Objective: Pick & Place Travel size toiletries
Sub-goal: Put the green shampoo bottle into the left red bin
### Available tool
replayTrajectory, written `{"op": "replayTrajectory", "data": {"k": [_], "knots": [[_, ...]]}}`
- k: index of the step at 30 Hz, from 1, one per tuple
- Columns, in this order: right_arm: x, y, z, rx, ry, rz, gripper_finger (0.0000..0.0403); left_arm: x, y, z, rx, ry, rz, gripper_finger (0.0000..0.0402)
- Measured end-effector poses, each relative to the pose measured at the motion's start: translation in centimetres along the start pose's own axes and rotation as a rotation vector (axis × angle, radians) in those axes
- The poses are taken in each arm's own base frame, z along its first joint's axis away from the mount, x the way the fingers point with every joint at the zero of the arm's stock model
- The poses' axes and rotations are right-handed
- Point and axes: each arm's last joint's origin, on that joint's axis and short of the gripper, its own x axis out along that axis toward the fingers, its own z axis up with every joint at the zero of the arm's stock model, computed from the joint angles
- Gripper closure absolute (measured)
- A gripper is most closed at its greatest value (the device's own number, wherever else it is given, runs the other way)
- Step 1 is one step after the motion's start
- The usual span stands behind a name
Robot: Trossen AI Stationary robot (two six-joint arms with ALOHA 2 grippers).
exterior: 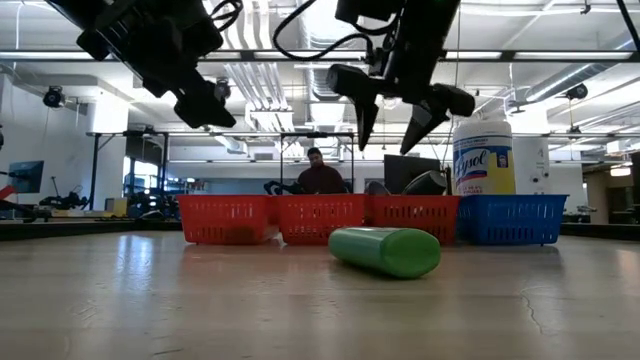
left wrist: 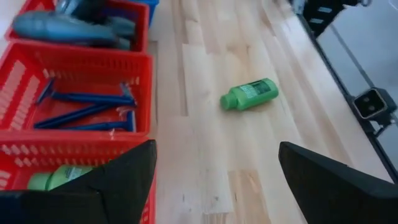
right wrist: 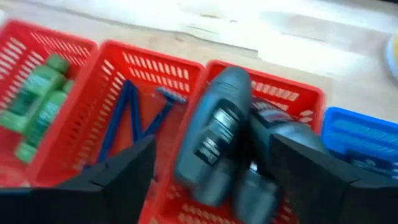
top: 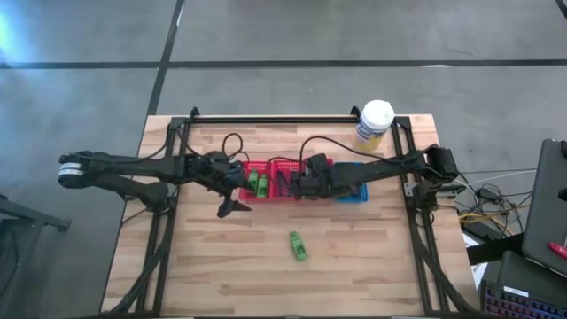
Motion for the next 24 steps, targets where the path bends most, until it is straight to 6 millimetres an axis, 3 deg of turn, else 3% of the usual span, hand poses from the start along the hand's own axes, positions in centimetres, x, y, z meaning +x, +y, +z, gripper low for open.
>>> {"op": "replayTrajectory", "data": {"k": [3,6,8,11,14,16,21,24], "knots": [[-1.4,0.2,-0.3,-0.078,0.027,-0.008,0.0073,0.0,-0.1,0.1,0.039,-0.006,-0.040,0.0060],[-4.2,1.1,-2.0,-0.219,0.080,0.064,0.0053,0.1,-0.2,-0.1,0.098,-0.002,-0.070,0.0060],[-6.4,1.7,-4.3,-0.290,0.110,0.145,0.0049,0.1,-0.2,-0.3,0.130,0.004,-0.077,0.0060],[-8.7,2.8,-9.3,-0.347,0.151,0.255,0.0056,0.1,-0.2,-0.2,0.164,-0.006,-0.077,0.0060],[-8.9,3.7,-14.4,-0.359,0.189,0.272,0.0067,0.1,-0.2,-0.1,0.175,-0.018,-0.076,0.0060],[-8.6,4.6,-16.4,-0.359,0.209,0.266,0.0070,0.3,-0.1,0.0,0.178,-0.027,-0.076,0.0060],[-7.7,7.7,-19.0,-0.433,0.195,0.232,0.0064,0.9,0.1,-0.1,0.162,-0.007,-0.076,0.0060],[-7.6,8.5,-20.3,-0.446,0.195,0.137,0.0053,1.4,0.3,-0.4,0.134,0.015,-0.079,0.0060]]}}
